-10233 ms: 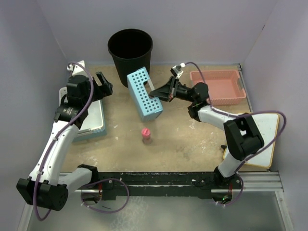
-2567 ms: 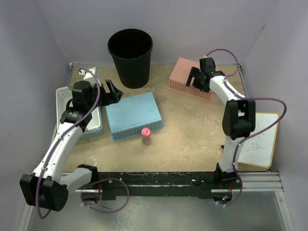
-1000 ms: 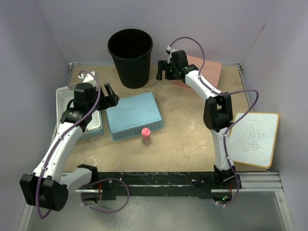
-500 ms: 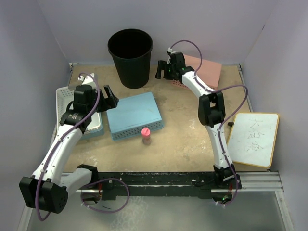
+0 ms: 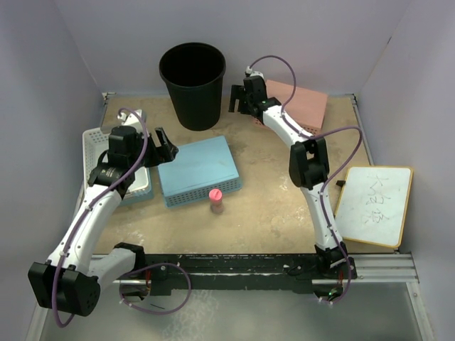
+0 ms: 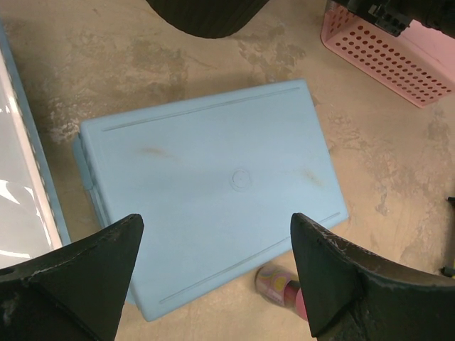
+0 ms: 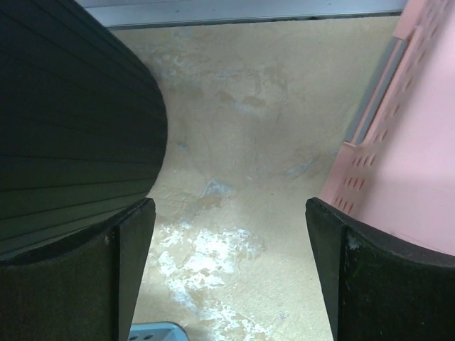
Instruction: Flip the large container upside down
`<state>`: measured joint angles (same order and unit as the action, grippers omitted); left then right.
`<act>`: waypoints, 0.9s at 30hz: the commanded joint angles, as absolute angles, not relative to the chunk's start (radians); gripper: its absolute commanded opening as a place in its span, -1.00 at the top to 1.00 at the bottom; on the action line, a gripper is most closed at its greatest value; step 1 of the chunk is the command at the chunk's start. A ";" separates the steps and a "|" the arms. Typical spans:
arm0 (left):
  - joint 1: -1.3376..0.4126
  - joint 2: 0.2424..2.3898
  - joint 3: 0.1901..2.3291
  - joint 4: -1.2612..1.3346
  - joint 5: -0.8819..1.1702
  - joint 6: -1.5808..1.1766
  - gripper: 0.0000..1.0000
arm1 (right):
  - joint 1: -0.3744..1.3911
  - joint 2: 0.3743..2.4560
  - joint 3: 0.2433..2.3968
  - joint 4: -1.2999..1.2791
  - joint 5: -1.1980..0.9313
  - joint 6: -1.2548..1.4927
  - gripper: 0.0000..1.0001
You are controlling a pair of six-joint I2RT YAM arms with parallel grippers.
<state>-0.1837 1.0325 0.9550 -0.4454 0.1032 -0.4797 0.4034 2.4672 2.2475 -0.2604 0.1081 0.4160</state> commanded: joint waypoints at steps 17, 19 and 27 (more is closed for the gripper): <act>-0.181 1.051 0.979 -0.481 0.225 -0.447 -0.64 | 0.404 2.302 2.039 -0.266 0.504 0.496 -0.77; -0.181 1.055 0.981 -0.482 0.226 -0.442 -0.64 | 0.402 2.265 1.981 -0.230 0.530 0.491 -0.77; -0.181 1.019 0.993 -0.545 -0.009 -0.473 -0.64 | 0.403 2.177 1.937 -0.219 0.425 0.386 -0.76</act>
